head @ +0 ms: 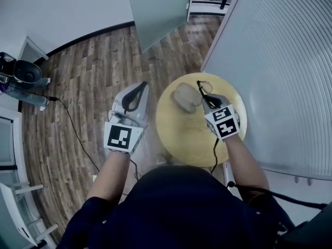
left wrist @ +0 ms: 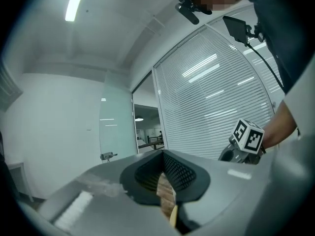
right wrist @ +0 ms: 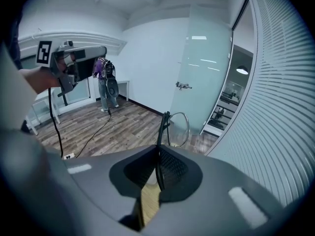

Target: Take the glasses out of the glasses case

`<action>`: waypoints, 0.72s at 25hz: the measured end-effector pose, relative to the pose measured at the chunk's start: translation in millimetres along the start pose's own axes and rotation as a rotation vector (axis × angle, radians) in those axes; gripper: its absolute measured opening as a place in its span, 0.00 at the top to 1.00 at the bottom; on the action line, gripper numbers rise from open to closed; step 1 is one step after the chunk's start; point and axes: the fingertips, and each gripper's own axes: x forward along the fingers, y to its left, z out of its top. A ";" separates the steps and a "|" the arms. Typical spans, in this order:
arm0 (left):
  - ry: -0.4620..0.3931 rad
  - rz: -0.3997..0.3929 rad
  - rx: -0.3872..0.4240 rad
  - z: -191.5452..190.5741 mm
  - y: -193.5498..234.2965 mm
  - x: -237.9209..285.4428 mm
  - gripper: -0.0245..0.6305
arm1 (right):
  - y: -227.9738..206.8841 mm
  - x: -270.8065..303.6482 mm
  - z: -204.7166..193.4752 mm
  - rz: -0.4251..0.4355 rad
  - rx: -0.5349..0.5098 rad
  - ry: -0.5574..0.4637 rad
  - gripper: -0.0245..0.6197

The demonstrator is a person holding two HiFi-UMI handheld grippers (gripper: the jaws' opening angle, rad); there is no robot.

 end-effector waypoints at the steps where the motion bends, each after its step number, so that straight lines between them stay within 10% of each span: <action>1: -0.006 -0.005 0.014 4.0 -0.4 -1.1 0.95 | -0.6 -4.5 2.5 -0.009 -0.002 -0.011 0.92; 18: -0.087 -0.037 0.106 65.9 -6.6 -14.6 0.95 | -6.8 -87.1 36.6 -0.074 0.029 -0.131 0.92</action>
